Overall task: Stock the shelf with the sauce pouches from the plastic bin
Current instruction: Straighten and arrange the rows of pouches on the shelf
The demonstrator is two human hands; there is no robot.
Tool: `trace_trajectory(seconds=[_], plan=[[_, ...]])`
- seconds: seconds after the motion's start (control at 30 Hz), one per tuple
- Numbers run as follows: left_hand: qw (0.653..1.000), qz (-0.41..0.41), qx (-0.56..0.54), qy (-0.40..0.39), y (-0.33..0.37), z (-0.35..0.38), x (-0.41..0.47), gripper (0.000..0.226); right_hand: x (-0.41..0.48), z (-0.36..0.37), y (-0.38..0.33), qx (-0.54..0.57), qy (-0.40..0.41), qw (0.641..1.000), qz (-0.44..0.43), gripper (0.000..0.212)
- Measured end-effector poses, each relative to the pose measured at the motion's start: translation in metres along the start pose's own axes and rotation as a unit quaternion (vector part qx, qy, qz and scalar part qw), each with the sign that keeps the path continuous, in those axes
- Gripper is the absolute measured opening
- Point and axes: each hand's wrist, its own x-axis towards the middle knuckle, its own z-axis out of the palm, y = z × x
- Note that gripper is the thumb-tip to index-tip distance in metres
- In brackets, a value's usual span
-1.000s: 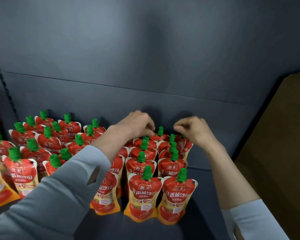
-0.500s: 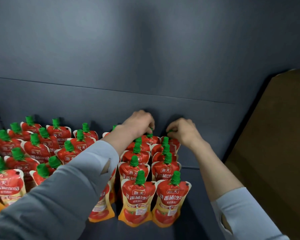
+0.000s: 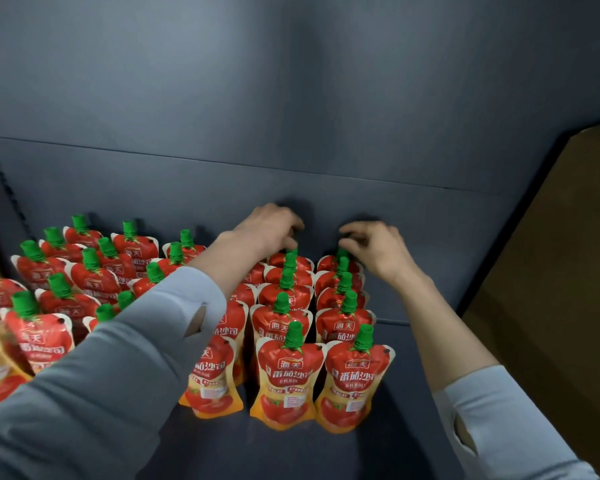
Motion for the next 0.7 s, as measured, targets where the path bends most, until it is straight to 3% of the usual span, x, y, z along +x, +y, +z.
trace_trajectory(seconds=[0.2,0.3,0.37,0.47,0.6,0.7], plan=[[0.978,-0.002,-0.045,0.204,0.013,-0.018,-0.074,0.03,-0.075,-0.001,0.018,0.165,0.203,0.965,0.021,0.021],[0.953,0.016,-0.109,0.284,0.023,-0.007,-0.124,0.019,-0.123,0.02,0.027,0.238,0.222,0.943,0.065,0.02],[0.946,0.025,-0.125,0.299,0.027,0.009,-0.154,0.016,-0.15,0.039,0.036,0.261,0.176,0.943,0.106,0.034],[0.957,0.03,-0.129,0.258,0.033,0.034,-0.181,0.025,-0.182,0.057,0.048,0.272,0.058,0.952,0.125,0.05],[0.979,0.035,-0.091,0.18,0.041,0.054,-0.185,0.042,-0.208,0.057,0.042,0.338,-0.142,0.926,0.087,0.053],[0.99,0.024,-0.053,0.127,0.043,0.054,-0.181,0.045,-0.211,0.064,0.04,0.355,-0.167,0.916,0.085,0.043]])
